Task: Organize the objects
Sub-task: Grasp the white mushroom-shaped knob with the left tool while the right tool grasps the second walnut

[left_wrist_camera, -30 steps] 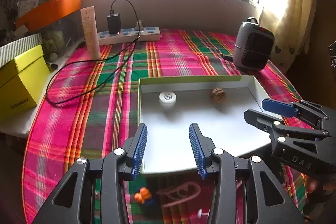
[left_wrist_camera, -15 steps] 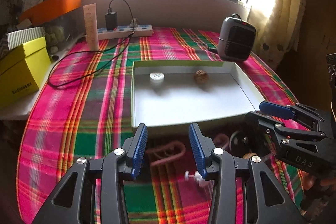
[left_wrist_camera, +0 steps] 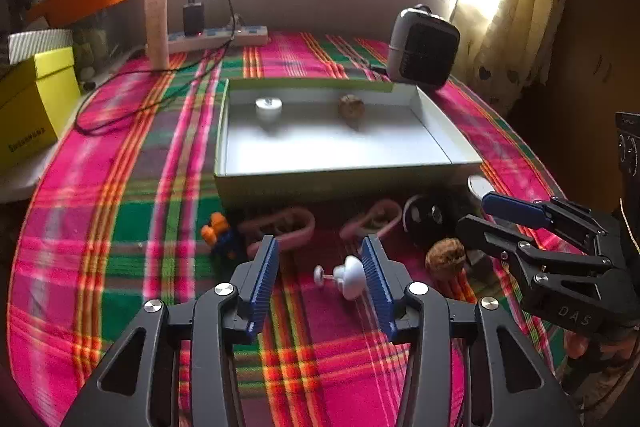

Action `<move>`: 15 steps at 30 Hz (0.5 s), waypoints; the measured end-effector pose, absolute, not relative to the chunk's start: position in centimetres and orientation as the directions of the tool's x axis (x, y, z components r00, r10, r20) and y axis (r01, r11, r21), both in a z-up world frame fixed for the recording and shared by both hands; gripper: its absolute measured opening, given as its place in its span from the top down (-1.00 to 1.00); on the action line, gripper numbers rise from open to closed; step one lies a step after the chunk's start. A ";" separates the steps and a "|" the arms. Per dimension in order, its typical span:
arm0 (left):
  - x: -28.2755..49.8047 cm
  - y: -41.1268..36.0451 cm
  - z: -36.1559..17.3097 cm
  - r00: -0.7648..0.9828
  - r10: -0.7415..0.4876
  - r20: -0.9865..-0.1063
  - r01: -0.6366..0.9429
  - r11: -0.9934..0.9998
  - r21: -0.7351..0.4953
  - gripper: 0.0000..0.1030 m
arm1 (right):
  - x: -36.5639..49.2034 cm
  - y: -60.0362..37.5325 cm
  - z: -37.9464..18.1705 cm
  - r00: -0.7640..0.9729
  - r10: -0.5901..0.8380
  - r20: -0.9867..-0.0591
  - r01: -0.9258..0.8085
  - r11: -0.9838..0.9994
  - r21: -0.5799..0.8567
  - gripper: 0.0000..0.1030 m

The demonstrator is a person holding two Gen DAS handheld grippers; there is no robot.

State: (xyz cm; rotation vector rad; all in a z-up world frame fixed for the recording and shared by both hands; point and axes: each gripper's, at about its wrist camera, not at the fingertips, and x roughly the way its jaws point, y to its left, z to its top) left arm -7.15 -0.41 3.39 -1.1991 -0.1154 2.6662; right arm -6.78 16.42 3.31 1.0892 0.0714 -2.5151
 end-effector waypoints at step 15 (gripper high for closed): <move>-7.4 0.8 1.3 -0.594 0.231 -0.771 -0.175 -0.972 -0.156 0.16 | -5.6 16.2 2.5 -0.603 -0.353 -0.715 0.400 -0.910 0.112 0.10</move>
